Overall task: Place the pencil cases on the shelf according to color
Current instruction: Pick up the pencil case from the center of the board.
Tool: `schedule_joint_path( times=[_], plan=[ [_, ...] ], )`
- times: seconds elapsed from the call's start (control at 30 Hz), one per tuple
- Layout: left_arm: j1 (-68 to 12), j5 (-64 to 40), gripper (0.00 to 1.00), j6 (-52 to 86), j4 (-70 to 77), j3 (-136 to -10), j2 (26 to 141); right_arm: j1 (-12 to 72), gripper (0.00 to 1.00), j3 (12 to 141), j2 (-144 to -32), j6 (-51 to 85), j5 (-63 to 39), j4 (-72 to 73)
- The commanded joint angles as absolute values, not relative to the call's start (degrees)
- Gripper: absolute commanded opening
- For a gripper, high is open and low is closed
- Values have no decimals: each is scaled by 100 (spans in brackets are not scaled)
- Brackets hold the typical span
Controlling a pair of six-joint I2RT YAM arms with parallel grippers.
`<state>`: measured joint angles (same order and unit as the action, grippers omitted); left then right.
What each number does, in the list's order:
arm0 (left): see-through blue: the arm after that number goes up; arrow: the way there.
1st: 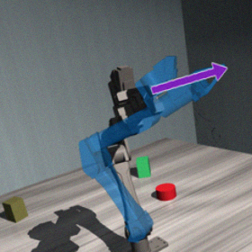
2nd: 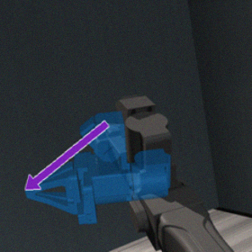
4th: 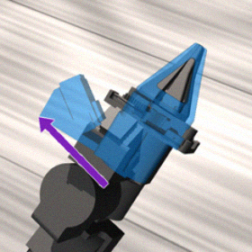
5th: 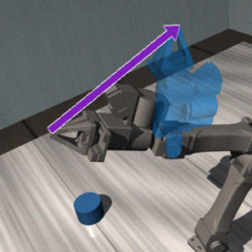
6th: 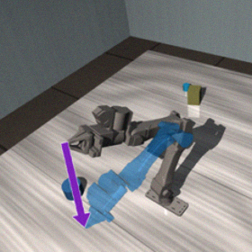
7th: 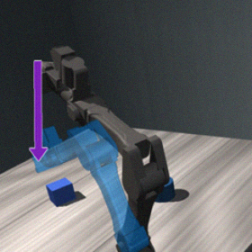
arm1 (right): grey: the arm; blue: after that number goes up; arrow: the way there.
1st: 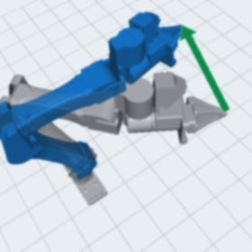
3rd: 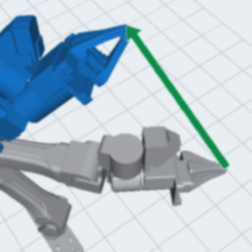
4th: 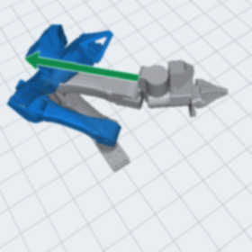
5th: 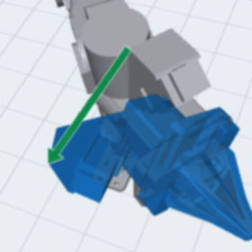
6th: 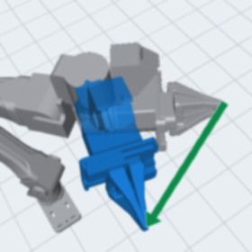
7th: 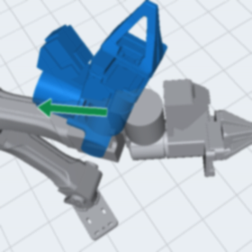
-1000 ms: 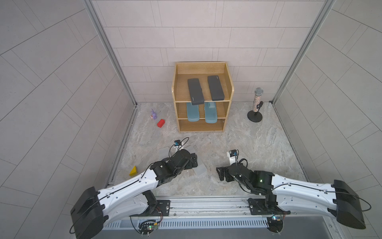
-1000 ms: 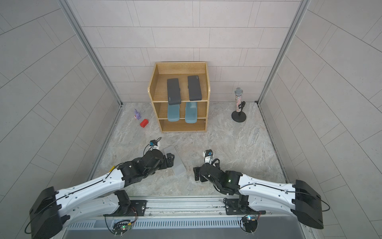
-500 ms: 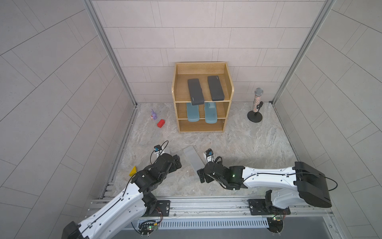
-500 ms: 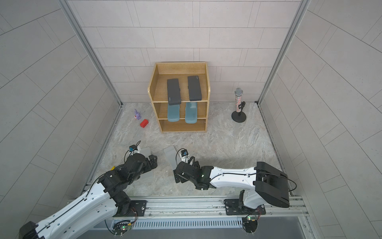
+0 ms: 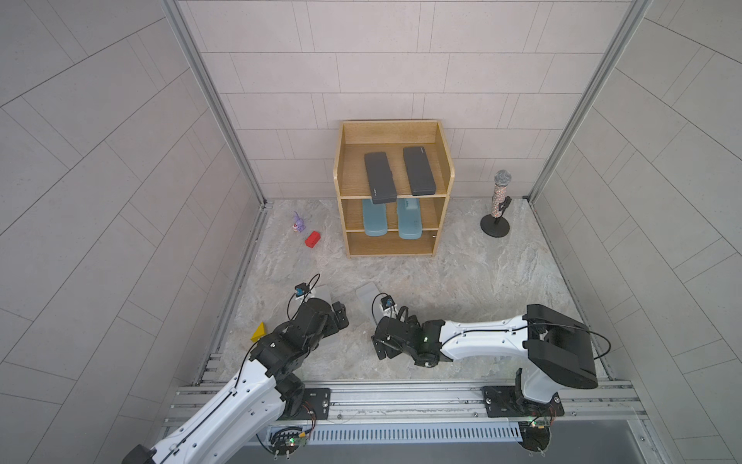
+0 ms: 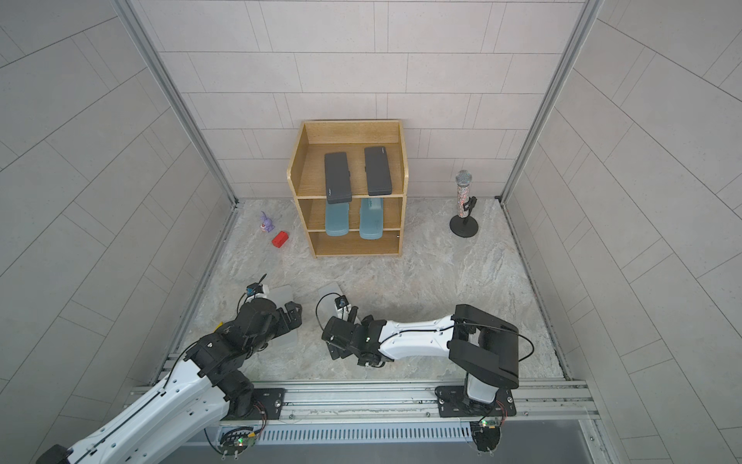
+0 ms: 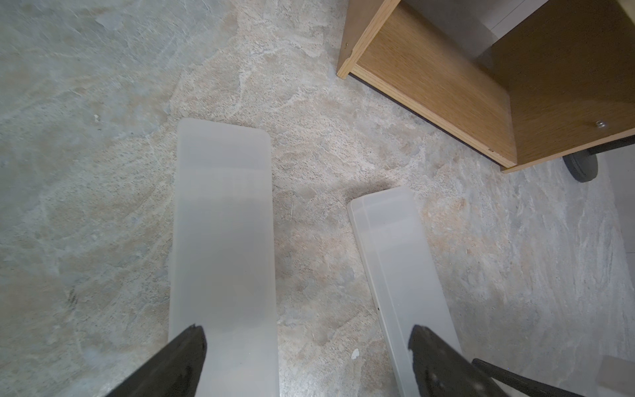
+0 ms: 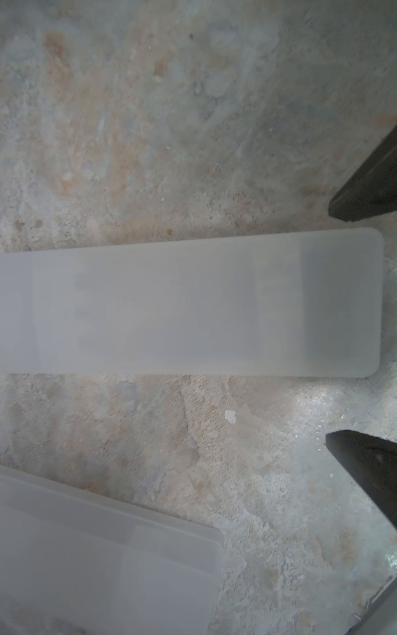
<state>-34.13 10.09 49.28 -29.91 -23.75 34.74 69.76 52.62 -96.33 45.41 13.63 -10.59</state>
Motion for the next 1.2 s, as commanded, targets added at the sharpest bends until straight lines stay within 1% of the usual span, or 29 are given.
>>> schedule_joint_path(
  times=[0.0,0.27,0.43,0.5,0.63,0.73,0.8,0.9,0.97,1.17],
  plan=[
    [-3379,969,100,4816,-3076,-2320,3428,7004,100,5343,-9823,4465,1578,-1275],
    [-3374,958,100,4809,-3100,-2303,3359,7004,100,5338,-10227,4437,1576,-1098],
    [-3367,1016,100,4818,-3179,-2295,3322,7002,100,5093,-10317,4512,1547,-707],
    [-3374,1023,100,4825,-3216,-2302,3348,7002,98,4932,-10307,4599,1556,-521],
    [-3371,1028,100,4843,-3204,-2294,3416,7027,88,4637,-10146,4733,1644,-263],
    [-3370,983,100,4860,-3132,-2285,3495,7071,76,4391,-9872,4826,1852,-162],
    [-3361,945,100,4865,-3072,-2276,3549,7083,66,4187,-9611,4875,1992,-83],
    [-3366,921,100,4865,-3016,-2259,3594,7084,54,3925,-9227,4904,2171,-9],
    [-3366,926,100,4853,-3015,-2251,3586,7084,48,3797,-8985,4904,2277,-9],
    [-3366,1037,100,4835,-3102,-2301,3464,7084,45,3446,-8281,4939,2514,-147]
  ],
)
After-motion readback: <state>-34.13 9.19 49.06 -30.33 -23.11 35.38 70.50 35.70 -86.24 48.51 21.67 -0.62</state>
